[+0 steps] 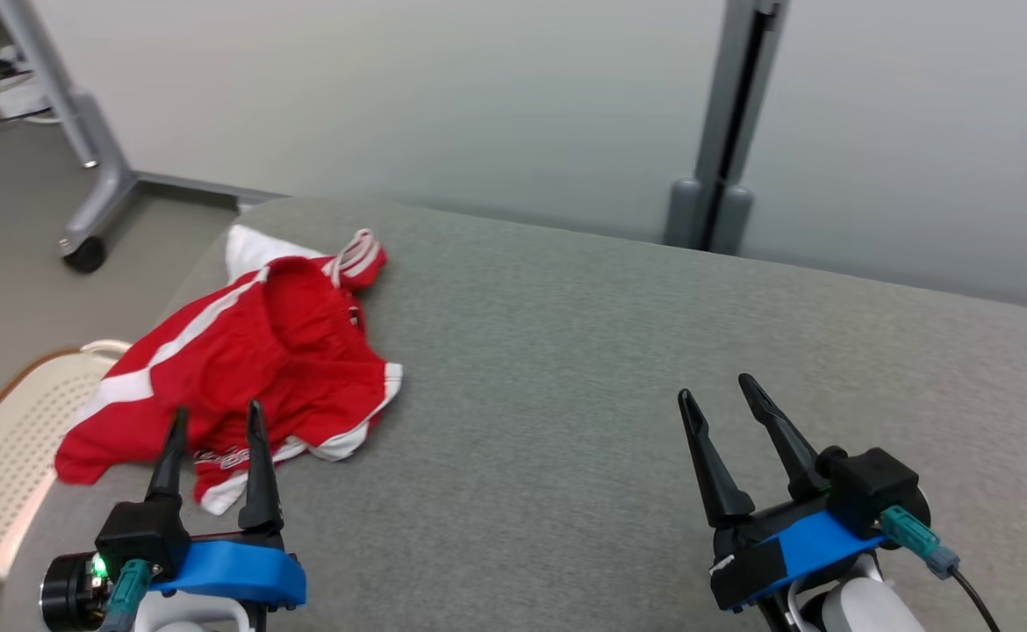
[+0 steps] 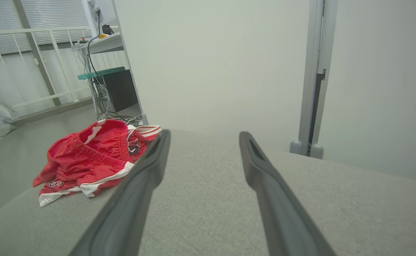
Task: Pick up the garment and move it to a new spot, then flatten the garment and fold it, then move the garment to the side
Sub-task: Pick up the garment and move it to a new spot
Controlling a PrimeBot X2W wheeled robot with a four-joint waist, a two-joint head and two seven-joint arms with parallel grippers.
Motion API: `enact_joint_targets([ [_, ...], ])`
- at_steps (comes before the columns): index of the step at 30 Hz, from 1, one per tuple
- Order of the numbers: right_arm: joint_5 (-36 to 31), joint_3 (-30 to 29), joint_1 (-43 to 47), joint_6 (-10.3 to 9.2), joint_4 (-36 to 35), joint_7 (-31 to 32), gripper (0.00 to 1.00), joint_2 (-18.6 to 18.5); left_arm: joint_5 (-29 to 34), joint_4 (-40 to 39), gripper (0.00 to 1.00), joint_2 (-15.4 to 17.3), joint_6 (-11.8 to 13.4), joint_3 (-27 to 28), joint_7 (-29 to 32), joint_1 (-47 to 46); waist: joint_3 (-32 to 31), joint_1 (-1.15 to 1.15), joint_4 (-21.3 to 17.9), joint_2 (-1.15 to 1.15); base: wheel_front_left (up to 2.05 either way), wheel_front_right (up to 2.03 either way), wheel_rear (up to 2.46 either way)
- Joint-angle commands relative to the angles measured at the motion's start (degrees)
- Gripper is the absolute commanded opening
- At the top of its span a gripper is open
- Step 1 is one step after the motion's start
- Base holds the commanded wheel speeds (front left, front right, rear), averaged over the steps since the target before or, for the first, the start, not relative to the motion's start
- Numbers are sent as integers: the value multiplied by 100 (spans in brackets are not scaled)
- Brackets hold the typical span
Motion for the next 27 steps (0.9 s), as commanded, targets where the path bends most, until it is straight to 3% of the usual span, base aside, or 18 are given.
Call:
enact_joint_targets([
  [1, 17, 31, -25, 1, -22, -19, 100, -6, -24, 31, 100, -7, 11, 42, -17, -54, 133, 0, 274, 0, 0, 0, 0],
  [6, 47, 112, -34, 1, -61, -20, 100, -14, -66, 117, 100, -10, -33, 145, -16, -47, 124, 0, 659, 0, 0, 0, 0],
  [14, 50, 183, -56, 1, -65, -19, 100, -25, -76, 185, 100, -13, -79, 200, -16, -35, 114, 0, 902, 0, 0, 0, 0],
  [21, 90, 261, -88, 1, -113, -19, 100, -68, -172, 288, 100, -16, -123, 285, -16, -116, 142, 0, 835, 0, 0, 0, 0],
  [27, 85, 225, -139, 1, -189, -19, 100, -116, -664, 417, 100, 150, -379, 292, 261, -443, 233, 0, 593, 0, 0, 0, 0],
])
